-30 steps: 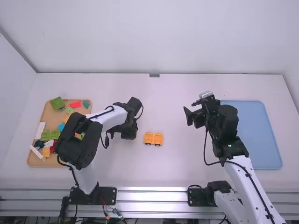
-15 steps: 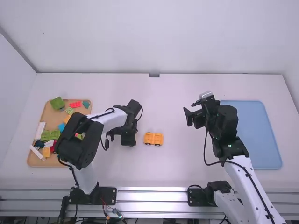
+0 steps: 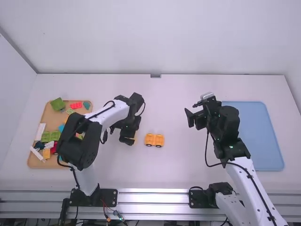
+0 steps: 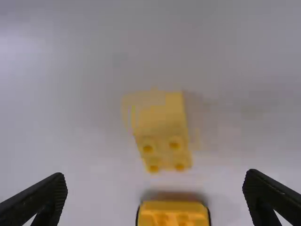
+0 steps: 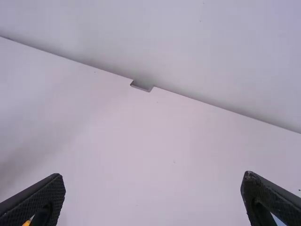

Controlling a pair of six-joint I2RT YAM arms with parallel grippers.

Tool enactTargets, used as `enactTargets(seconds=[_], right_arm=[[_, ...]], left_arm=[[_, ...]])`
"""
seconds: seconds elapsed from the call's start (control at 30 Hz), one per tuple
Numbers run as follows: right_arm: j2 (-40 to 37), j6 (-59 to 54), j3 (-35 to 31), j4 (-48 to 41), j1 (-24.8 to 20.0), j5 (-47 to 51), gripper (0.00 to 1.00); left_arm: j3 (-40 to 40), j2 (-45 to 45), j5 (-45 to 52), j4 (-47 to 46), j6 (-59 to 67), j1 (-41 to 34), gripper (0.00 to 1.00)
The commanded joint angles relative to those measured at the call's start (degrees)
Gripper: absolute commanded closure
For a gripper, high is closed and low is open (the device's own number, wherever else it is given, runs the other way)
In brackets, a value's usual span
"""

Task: Assemble lego blocks to make yellow taxi

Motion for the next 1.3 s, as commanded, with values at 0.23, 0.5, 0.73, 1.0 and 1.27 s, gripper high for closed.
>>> enactTargets(seconds=[0.23, 0.5, 0.73, 1.0, 1.27], right_arm=[[-0.7, 0.2, 1.6, 0.5, -0.1, -0.1, 0.01], [-0.7, 0.2, 1.6, 1.0, 0.0, -0.2, 0.01], [-0.7, 0.2, 1.6, 1.0, 0.0, -0.2, 0.01], [-0.7, 0.2, 1.6, 0.8, 0.0, -0.1, 0.01], [-0.7, 0.2, 1.6, 1.2, 0.1, -0.2, 0.01]], left_arm=[[17.5, 0.4, -13.1, -6.9, 60.5, 0.4, 0.03], [18.7, 0.4, -19.7, -4.6, 107.2, 0.0, 0.01], [16.0, 0.4, -17.1, -1.9, 130.0, 0.3, 0.01], [13.2, 0.4, 23.3, -8.9, 177.4, 7.4, 0.01], [0.5, 0.4, 48.9, -7.5, 204.6, 19.5, 0.01]])
